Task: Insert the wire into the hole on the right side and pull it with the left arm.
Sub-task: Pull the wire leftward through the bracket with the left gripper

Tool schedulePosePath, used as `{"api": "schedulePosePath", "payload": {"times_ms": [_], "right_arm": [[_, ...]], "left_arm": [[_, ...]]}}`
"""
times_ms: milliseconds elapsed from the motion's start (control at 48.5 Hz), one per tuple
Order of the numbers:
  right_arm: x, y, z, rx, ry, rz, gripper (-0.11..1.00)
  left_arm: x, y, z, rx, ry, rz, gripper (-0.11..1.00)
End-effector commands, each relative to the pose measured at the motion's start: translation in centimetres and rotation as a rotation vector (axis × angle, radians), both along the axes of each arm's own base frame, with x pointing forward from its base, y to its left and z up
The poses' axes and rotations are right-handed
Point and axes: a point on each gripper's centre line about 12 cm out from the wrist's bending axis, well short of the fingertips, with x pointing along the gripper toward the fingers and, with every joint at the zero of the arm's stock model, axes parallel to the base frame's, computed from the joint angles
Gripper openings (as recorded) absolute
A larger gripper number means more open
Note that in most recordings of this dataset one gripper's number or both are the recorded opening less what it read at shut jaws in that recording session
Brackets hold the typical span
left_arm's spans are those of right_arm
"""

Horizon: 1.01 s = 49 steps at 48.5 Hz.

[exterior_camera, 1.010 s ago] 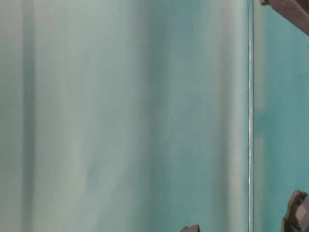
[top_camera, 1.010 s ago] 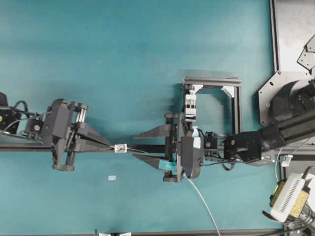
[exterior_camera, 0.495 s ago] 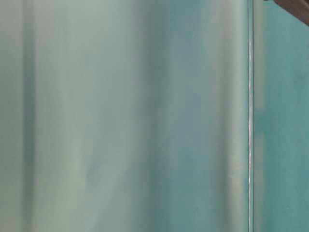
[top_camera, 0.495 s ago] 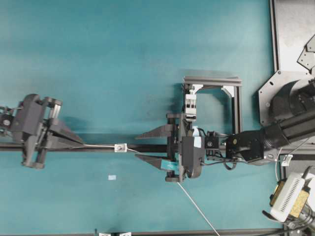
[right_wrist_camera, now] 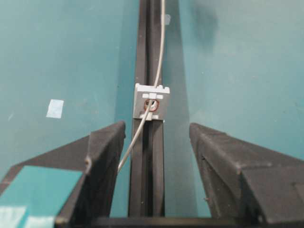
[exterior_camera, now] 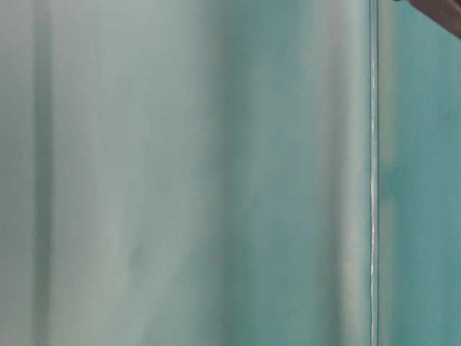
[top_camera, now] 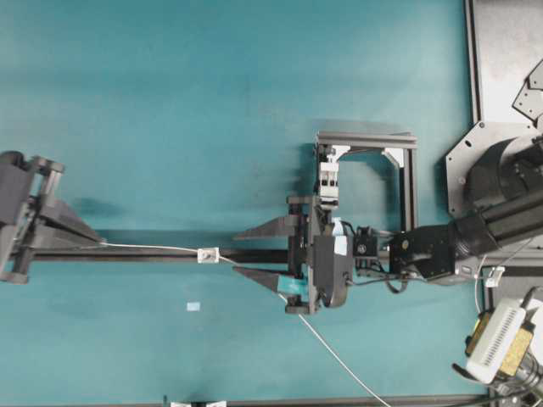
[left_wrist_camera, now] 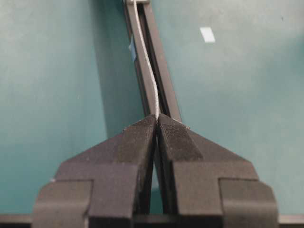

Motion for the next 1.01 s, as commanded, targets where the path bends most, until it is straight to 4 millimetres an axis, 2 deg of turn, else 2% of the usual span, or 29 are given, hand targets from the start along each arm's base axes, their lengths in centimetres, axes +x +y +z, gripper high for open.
{"api": "schedulePosePath", "payload": {"times_ms": [0,185,309,495,660,763,886,989], "right_arm": [[0.4,0.3,1.4,0.019,-0.042,0.004,0.64],[0.4,0.3,1.4,0.019,-0.042,0.004,0.64],[0.4,0.3,1.4,0.019,-0.042,0.004,0.64],[0.4,0.3,1.4,0.02,-0.041,0.001,0.64],[0.4,0.3,1.4,0.021,-0.044,0.003,0.64],[0.4,0.3,1.4,0.02,-0.043,0.003,0.64],[0.4,0.4,1.4,0.021,-0.042,0.005,0.64],[0.4,0.4,1.4,0.021,-0.042,0.005,0.64]], "left_arm": [[-0.9,0.1,0.9,-0.01,-0.029,-0.005,-0.1],[-2.6,0.6,1.3,-0.011,-0.016,-0.007,-0.1],[-2.2,0.5,1.7,-0.011,-0.018,-0.009,-0.1],[-1.8,0.3,1.1,-0.009,0.05,-0.002,-0.1],[-0.8,0.0,1.8,-0.046,0.046,0.013,-0.1],[-0.9,0.0,1.6,-0.047,0.058,0.015,-0.09],[-1.3,0.3,1.3,-0.062,0.074,0.031,0.01],[-1.6,0.5,1.0,-0.063,0.085,0.039,0.22]]}}
